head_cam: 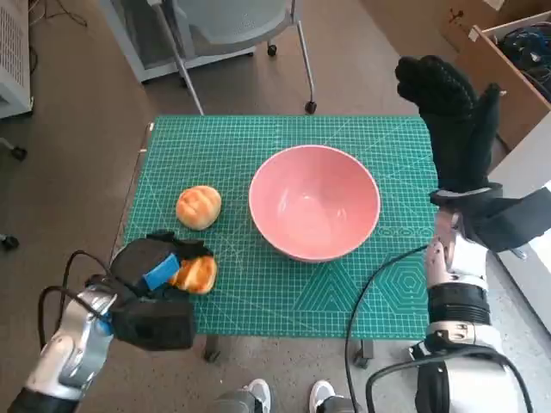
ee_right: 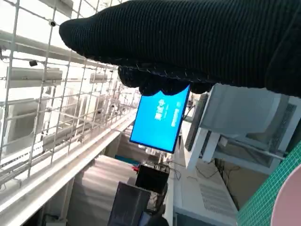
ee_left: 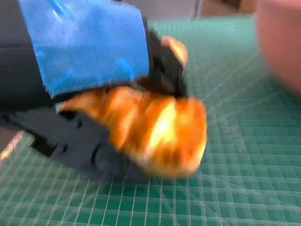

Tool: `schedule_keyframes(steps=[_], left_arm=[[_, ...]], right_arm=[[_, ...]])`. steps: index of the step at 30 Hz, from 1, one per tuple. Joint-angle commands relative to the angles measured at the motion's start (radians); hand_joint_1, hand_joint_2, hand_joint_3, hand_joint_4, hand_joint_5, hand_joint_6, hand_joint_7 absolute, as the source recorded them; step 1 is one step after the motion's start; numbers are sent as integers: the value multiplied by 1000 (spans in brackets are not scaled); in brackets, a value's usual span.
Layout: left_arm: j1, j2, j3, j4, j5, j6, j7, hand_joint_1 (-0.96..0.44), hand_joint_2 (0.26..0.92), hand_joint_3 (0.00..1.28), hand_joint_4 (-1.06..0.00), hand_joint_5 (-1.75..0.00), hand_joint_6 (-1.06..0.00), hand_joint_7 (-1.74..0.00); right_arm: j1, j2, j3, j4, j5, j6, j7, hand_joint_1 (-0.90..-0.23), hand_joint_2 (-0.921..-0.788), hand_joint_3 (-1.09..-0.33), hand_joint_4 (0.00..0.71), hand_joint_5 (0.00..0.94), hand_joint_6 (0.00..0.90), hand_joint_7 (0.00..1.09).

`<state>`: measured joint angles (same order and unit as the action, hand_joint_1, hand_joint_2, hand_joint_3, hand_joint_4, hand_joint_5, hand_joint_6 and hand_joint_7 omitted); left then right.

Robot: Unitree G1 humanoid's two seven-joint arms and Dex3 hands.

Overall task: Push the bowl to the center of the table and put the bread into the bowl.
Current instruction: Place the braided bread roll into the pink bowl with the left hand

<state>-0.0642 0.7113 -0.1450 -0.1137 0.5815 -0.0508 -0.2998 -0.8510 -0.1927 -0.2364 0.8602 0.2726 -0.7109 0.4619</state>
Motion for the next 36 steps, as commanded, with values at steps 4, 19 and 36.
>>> schedule_keyframes(steps=[4,19,36], left_arm=[[28,4,98,-155,-68,-17,-18,3,920,36,-729,-1165,-663,-1084],[-156,-72,180,-310,-152,52,-24,3,901,2,-816,-1044,-735,-1033],[-560,-315,-63,27,-48,5,82,2,913,5,-770,-1041,-718,-1104]], right_arm=[[18,8,-2,14,4,0,6,-650,-921,-773,187,2,145,292],[13,8,-3,29,1,-8,4,-642,-921,-776,187,1,143,288],[23,1,-1,28,-6,-20,0,-640,-921,-783,186,1,131,280]])
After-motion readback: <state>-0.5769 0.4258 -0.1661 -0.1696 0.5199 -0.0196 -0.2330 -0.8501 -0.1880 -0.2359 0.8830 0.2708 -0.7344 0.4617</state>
